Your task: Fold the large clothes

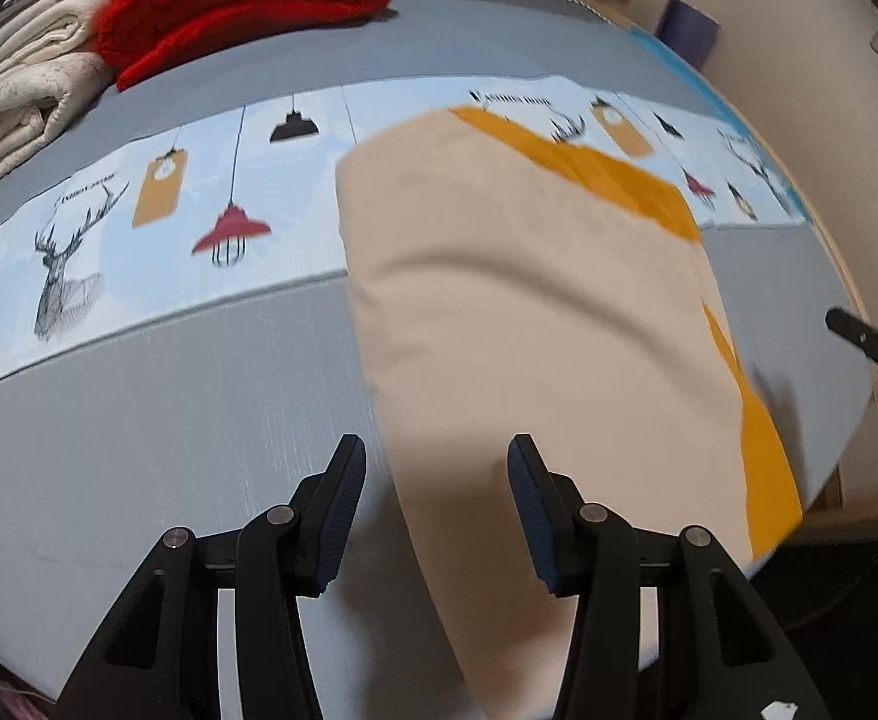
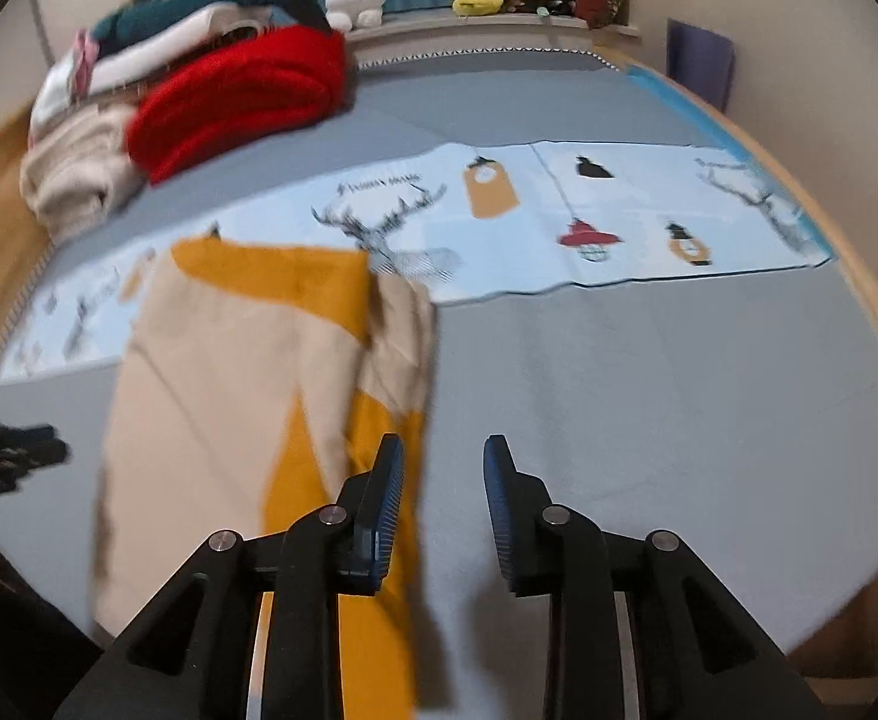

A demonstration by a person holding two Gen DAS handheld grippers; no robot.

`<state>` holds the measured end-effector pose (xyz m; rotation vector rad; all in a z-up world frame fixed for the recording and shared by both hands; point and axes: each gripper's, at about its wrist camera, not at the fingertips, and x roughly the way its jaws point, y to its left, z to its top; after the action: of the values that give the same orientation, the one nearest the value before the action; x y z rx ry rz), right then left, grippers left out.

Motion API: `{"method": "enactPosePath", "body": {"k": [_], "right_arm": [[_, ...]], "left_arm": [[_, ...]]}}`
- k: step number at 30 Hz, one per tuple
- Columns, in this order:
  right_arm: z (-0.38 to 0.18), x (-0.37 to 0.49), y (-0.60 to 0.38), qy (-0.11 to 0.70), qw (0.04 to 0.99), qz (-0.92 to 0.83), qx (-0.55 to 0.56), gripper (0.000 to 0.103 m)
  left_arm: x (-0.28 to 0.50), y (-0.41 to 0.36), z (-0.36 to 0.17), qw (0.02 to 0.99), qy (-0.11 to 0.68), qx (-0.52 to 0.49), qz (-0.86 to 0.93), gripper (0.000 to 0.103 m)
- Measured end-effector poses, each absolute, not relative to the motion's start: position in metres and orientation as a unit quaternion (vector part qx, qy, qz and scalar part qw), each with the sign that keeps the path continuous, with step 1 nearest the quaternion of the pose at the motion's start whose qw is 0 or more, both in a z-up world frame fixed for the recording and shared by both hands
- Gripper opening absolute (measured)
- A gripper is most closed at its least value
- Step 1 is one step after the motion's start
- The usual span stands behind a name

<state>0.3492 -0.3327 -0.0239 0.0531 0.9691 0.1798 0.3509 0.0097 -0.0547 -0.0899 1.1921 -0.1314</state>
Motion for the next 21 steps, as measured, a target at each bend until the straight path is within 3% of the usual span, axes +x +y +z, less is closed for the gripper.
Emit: {"method": "enactPosePath", "body": {"k": [5,21], "right_arm": [[-0.031,0.378,-0.311,0.476,0.870,0.103,0.076,0.035],[-0.112,0.493,-0.272,0.530,0.826,0.093,0.165,0.036]], "left_arm": [[0.379,0.013,-0.057,0.831,0.548,-0.073,-0.061,0.045],[0.450,0.028,-0.095,0.810,0.556,-0.184,-0.035,0.045]]}}
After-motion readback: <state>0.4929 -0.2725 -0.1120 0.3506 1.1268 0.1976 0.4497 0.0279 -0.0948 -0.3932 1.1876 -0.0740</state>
